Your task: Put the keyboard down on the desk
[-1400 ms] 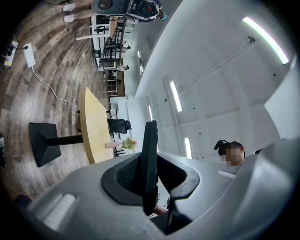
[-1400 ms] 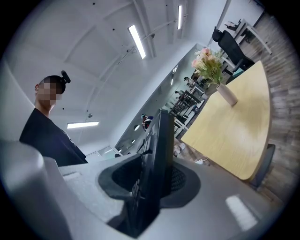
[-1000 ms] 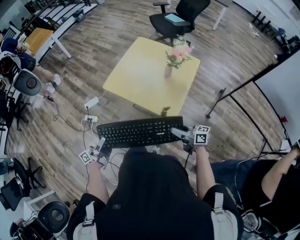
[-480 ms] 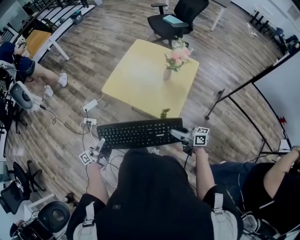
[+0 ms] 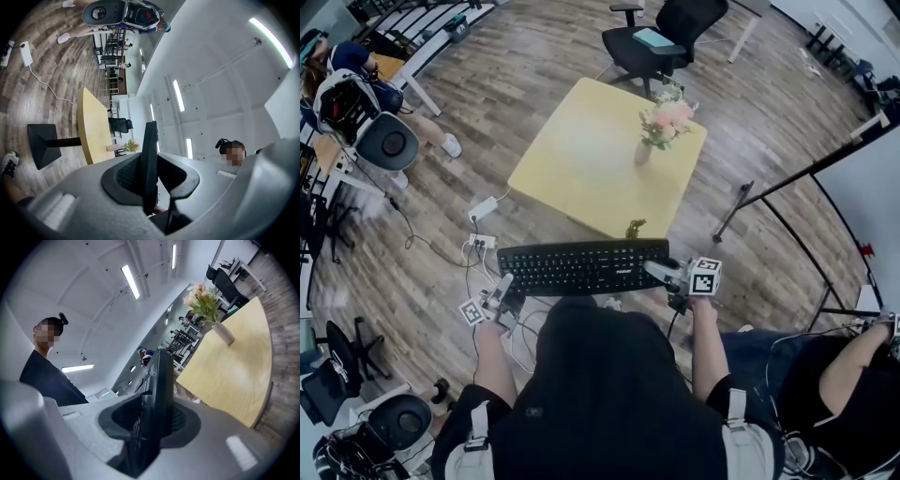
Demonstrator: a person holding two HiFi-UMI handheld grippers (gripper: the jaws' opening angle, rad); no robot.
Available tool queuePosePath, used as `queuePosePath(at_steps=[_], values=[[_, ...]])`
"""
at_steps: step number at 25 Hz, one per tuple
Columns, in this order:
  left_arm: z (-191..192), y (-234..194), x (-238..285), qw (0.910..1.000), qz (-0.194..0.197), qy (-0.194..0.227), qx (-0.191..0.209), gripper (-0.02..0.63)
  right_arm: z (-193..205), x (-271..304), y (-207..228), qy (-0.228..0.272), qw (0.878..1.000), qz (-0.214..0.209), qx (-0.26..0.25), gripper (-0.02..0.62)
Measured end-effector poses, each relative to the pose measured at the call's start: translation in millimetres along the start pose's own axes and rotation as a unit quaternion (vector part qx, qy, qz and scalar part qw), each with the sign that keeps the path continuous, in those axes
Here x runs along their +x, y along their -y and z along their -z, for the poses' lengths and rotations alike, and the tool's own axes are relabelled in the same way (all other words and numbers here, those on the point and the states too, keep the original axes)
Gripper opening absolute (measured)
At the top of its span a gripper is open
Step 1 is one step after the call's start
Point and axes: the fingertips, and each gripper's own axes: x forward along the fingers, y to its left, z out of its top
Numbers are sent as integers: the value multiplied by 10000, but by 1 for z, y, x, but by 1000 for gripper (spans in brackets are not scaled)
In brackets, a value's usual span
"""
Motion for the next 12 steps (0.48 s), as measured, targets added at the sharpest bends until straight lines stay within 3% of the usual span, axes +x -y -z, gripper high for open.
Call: queuePosePath(at_steps=[12], values=[[-32, -22, 31, 9998, -7, -174, -88, 91, -20, 14, 23, 135, 9996, 185, 136, 128]])
